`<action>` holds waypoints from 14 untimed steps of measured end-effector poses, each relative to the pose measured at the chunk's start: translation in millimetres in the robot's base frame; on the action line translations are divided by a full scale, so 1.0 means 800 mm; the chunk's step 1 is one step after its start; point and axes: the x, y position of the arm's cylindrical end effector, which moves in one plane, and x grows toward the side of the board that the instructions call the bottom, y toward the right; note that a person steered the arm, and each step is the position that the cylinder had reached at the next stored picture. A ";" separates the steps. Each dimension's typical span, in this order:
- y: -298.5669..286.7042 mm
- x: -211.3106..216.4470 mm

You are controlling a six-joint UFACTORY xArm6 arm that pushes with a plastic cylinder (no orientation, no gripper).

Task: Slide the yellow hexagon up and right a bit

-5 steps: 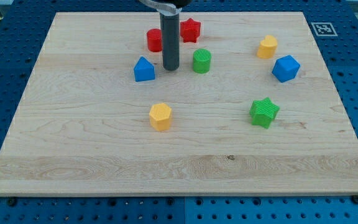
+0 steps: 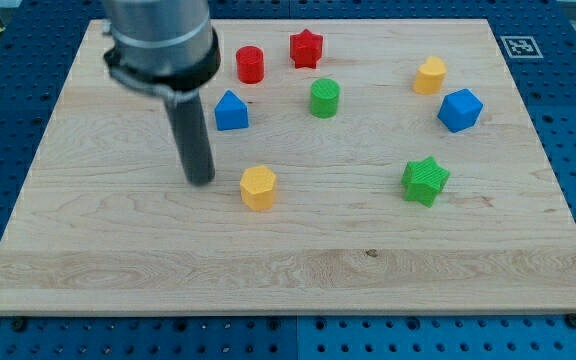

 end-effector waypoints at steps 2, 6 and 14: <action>0.007 0.037; 0.108 0.050; 0.106 0.010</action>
